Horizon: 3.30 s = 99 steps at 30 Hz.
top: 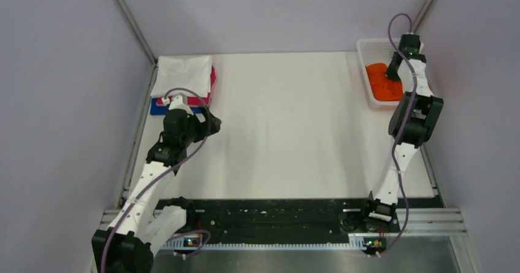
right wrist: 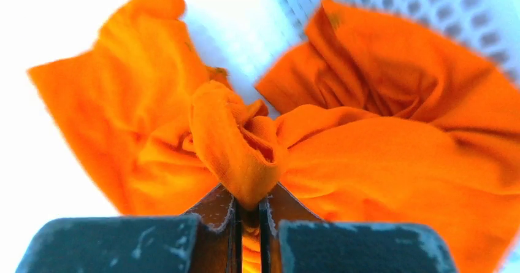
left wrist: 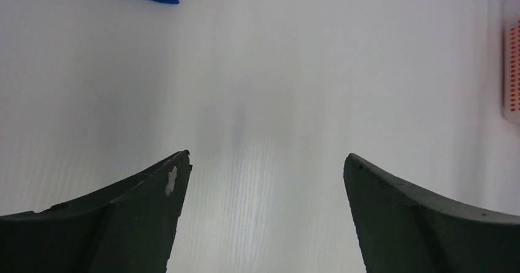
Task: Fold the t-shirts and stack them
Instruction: Grab crumpled tshirt from bin with the right arm, then move the tshirt to the center of the board, then flatten out the tshirt
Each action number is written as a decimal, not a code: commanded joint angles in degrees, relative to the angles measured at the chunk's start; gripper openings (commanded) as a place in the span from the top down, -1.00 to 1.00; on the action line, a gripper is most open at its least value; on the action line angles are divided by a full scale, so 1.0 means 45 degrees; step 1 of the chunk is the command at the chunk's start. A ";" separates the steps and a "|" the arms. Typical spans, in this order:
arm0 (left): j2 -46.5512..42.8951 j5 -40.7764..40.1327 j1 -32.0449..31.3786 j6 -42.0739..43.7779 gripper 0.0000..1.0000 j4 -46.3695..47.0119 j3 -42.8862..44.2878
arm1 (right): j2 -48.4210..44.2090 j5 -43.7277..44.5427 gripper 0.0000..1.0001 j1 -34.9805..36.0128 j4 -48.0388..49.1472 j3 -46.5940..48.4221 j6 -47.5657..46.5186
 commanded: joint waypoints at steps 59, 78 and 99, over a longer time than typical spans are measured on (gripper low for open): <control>0.8906 0.4100 -0.2372 -0.3121 -0.28 0.2709 0.1253 | -1.3933 -0.3391 -0.87 0.7694 0.5761 -1.5057 0.1054; 0.8247 0.0833 -0.2663 -0.2277 1.00 0.0140 0.2797 | -0.5522 0.0395 -0.43 1.0794 0.5098 -0.8528 -0.1975; 0.7016 0.1867 -0.2680 -0.2130 1.00 -0.0045 0.1948 | -0.1121 0.0589 -0.11 0.9742 0.1720 -0.3444 -0.4020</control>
